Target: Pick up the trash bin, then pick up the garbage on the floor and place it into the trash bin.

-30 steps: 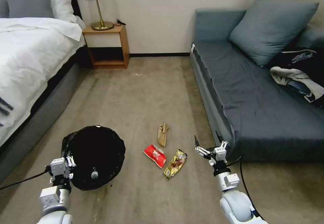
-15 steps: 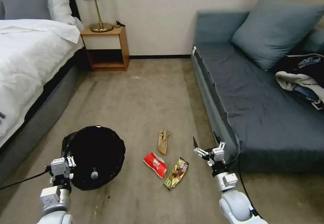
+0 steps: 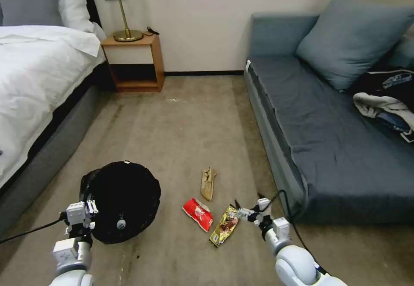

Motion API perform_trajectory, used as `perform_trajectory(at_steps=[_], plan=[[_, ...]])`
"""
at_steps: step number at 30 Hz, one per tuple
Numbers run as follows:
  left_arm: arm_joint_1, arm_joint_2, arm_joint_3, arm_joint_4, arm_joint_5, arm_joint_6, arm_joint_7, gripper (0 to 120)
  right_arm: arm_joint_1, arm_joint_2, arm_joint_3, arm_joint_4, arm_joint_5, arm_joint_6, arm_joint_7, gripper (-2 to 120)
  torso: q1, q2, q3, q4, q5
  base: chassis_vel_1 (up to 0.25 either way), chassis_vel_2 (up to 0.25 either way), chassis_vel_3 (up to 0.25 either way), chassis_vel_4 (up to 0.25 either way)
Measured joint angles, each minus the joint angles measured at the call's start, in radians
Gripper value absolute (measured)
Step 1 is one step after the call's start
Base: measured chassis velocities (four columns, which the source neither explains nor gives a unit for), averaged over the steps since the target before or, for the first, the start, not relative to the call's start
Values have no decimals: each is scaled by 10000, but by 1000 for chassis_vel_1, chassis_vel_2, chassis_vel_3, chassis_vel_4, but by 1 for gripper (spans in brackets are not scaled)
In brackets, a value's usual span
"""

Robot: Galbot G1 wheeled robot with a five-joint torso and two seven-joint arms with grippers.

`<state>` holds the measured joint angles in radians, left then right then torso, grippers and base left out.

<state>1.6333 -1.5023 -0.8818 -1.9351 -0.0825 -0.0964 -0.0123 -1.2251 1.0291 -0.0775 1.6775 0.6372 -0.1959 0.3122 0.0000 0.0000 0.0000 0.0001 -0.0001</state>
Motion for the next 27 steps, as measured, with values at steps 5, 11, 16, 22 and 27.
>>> perform_trajectory(at_steps=[5, 11, 16, 22, 27], plan=[[72, 12, -68, -6, -7, -97, -10, 7, 570, 382, -401, -755, 229, -780, -2, 100, 0, 0, 0, 0, 1, 0, 0, 0, 0], [66, -30, -59, 23, -6, -127, -19, 7, 825, 630, -562, -1613, -540, -944, -1028, 100, 0, 0, 0, -1, 1, 0, 0, 0, 0], [37, -77, -13, 35, 60, -128, -22, 7, 1113, 980, -399, -2445, -1147, -1082, -1755, 93, 0, 0, 0, -1, 1, 0, 0, 0, 0], [19, -82, 1, 37, 96, -129, -22, 7, 1476, 1525, -59, -3425, -1617, -1574, -2092, 79, 0, -1, 0, -1, 1, 0, 0, 0, 0], [15, -73, -26, 69, 97, -129, -25, 7, 1717, 1785, 79, -4044, -1852, -1621, -2356, 79, 0, 0, 1, -1, 0, 0, 0, 0, 0]])
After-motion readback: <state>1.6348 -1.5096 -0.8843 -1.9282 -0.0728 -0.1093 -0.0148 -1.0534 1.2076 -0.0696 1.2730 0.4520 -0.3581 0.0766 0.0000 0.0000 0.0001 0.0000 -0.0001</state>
